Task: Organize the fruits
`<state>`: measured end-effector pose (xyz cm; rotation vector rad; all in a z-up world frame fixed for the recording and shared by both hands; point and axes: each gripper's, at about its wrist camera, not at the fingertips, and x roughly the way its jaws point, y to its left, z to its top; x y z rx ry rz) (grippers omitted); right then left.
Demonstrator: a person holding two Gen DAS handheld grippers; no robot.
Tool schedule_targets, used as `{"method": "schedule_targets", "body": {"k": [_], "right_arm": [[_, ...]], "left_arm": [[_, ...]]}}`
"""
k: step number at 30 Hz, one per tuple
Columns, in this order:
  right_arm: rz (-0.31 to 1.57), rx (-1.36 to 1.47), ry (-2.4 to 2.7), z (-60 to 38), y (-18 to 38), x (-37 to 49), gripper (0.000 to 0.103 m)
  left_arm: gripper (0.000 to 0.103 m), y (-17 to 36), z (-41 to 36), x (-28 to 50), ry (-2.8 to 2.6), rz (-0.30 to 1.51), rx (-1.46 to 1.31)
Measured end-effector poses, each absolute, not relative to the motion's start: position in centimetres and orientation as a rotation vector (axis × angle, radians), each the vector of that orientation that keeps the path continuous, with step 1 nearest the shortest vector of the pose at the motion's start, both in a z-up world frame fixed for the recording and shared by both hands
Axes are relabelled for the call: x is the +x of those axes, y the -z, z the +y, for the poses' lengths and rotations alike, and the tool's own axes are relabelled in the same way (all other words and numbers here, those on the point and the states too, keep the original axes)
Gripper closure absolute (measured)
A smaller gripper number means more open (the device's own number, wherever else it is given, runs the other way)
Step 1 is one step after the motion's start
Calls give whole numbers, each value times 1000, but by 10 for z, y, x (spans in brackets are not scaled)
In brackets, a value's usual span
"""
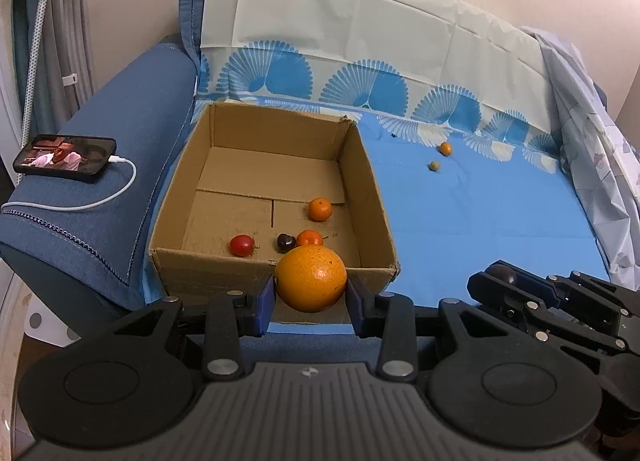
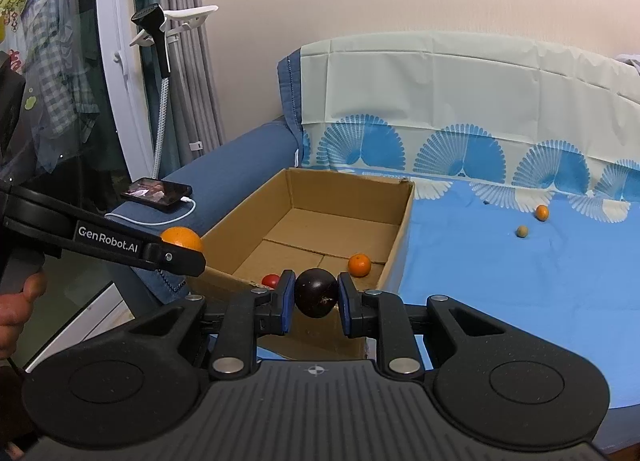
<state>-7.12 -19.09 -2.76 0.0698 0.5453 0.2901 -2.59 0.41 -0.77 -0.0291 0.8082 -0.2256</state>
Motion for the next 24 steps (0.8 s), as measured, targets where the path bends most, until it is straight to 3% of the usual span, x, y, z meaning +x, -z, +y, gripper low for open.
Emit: {"method": "schedule_targets", "body": {"k": [24], "right_arm": [[575,40,-280,-183,35,-55,79]], "left_arm": [[61,12,15,-9,202,812,-60]]}}
